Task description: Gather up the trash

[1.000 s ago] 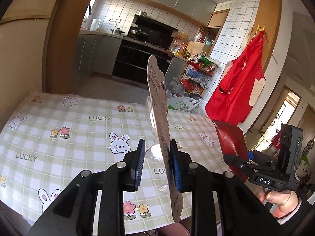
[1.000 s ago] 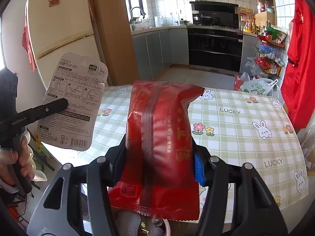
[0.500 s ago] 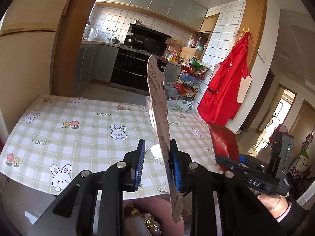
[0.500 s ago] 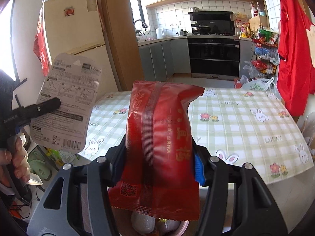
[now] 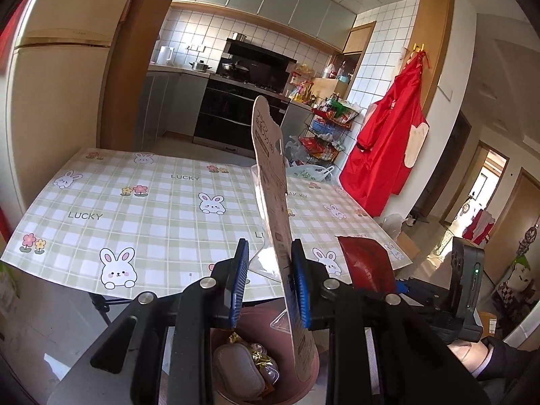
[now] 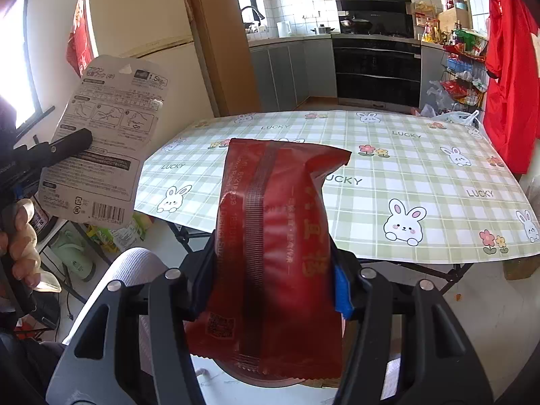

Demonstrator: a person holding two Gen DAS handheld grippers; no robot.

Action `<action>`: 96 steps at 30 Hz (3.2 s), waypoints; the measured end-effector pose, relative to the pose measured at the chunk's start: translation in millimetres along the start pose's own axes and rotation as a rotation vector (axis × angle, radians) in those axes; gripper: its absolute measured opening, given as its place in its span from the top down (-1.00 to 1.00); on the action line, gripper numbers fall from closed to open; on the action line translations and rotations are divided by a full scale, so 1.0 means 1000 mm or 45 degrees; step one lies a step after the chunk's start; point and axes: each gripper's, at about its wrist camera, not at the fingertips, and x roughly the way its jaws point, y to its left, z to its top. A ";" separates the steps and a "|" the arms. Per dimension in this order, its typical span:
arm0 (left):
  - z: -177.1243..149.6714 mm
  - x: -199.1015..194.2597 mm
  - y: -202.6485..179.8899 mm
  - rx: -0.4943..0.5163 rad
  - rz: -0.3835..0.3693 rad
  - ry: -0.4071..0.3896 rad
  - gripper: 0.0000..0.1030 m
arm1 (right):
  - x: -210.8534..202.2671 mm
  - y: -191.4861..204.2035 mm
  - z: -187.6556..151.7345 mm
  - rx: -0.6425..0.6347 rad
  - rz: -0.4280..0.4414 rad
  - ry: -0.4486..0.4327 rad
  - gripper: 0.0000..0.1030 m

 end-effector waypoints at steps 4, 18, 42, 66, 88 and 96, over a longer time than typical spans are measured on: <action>-0.003 0.008 0.005 -0.019 0.000 0.015 0.51 | 0.010 0.000 -0.002 -0.006 0.018 0.021 -0.14; -0.010 0.040 0.007 -0.050 -0.006 0.104 0.51 | 0.033 -0.001 -0.010 0.000 -0.024 0.094 -0.78; -0.061 0.080 -0.011 0.047 -0.086 0.327 0.51 | -0.008 -0.037 0.004 0.147 -0.305 -0.208 -0.89; -0.072 0.092 -0.017 0.052 -0.074 0.355 -0.29 | -0.002 -0.046 -0.003 0.201 -0.295 -0.181 -0.89; 0.025 0.033 -0.041 0.412 0.258 -0.010 -0.89 | -0.066 -0.017 0.088 -0.054 -0.383 -0.220 -0.89; 0.073 0.001 -0.062 0.489 0.265 -0.147 -0.89 | -0.103 0.003 0.123 -0.175 -0.413 -0.274 -0.89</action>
